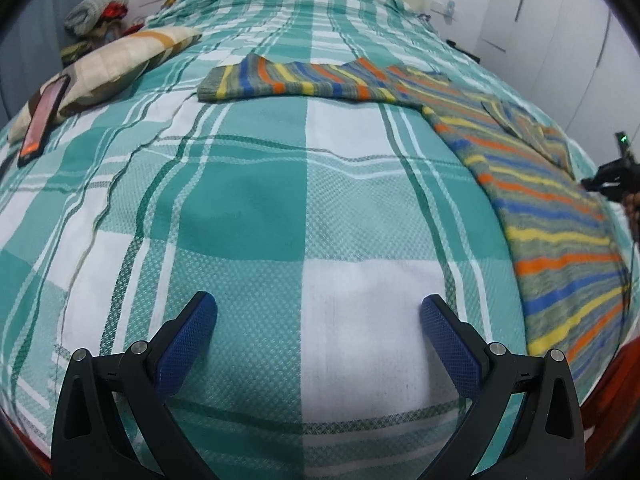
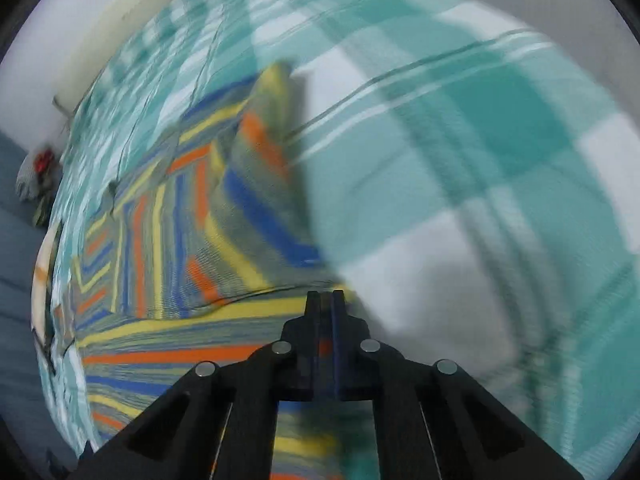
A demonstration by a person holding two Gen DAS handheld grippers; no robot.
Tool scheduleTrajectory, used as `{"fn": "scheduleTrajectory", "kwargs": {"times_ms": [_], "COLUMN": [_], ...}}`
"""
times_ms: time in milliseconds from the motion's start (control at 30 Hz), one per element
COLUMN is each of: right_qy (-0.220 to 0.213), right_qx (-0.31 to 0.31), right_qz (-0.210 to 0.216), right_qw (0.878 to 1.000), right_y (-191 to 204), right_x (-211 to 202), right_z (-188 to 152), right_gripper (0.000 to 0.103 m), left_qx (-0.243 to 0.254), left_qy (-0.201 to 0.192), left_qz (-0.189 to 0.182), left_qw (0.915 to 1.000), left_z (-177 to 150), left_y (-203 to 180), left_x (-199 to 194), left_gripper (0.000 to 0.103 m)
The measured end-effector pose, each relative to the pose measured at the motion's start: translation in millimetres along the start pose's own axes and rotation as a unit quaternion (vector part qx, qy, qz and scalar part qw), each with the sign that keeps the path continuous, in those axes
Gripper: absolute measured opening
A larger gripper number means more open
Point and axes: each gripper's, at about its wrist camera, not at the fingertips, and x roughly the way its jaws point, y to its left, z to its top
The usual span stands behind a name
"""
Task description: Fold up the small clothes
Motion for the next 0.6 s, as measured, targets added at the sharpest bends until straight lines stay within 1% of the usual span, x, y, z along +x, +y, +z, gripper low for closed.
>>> {"fn": "scheduleTrajectory", "kwargs": {"times_ms": [33,67,100,133,233,300,333,367,400,433,467,500,533,600], "right_qy": [-0.011,-0.019,-0.018,-0.008,0.038,0.088,0.114,0.140,0.163,0.162,0.151,0.136,0.123,0.082], "right_qx": [-0.009,-0.020,-0.033,-0.049,-0.099,-0.130,-0.134,-0.133,-0.118,-0.091,-0.064,-0.030,-0.019,-0.027], "right_qz": [-0.009,-0.001,0.019,0.041,0.079,0.115,0.115,0.091,0.033,0.005,0.000,-0.020,-0.050,-0.088], "right_qw": [1.000,1.000,0.999,0.998,0.991,0.981,0.978,0.977,0.979,0.983,0.987,0.990,0.991,0.992], "right_y": [0,3,7,13,35,44,42,36,17,-3,-19,-38,-45,-45], "right_x": [-12,-24,-37,-50,-69,-68,-62,-54,-47,-48,-53,-64,-73,-94], "right_z": [-3,-9,-17,-30,-80,-124,-144,-161,-180,-190,-194,-200,-203,-210], "right_gripper": [0.021,0.022,0.024,0.026,0.031,0.031,0.031,0.031,0.030,0.024,0.019,0.019,0.021,0.030], "left_qx": [0.000,-0.003,-0.007,-0.011,-0.019,-0.016,-0.014,-0.013,-0.012,-0.015,-0.018,-0.020,-0.023,-0.028], "left_qy": [0.002,0.002,0.003,0.003,0.004,0.007,0.009,0.010,0.011,0.011,0.011,0.013,0.014,0.013], "left_qz": [0.001,0.000,-0.002,-0.004,-0.009,-0.010,-0.011,-0.014,-0.016,-0.020,-0.021,-0.022,-0.022,-0.021], "left_qw": [1.0000,1.0000,1.0000,0.9999,0.9998,0.9998,0.9998,0.9998,0.9997,0.9996,0.9996,0.9995,0.9994,0.9993], "left_z": [1,1,2,3,3,2,2,1,0,-1,-2,-2,-2,0], "left_y": [0,0,0,1,3,2,2,2,2,4,6,7,8,8], "left_x": [1,1,1,1,1,0,-2,-3,-5,-8,-10,-10,-10,-9], "left_gripper": [0.102,0.102,0.102,0.102,0.102,0.102,0.102,0.102,0.102,0.102,0.102,0.102,0.102,0.102]}}
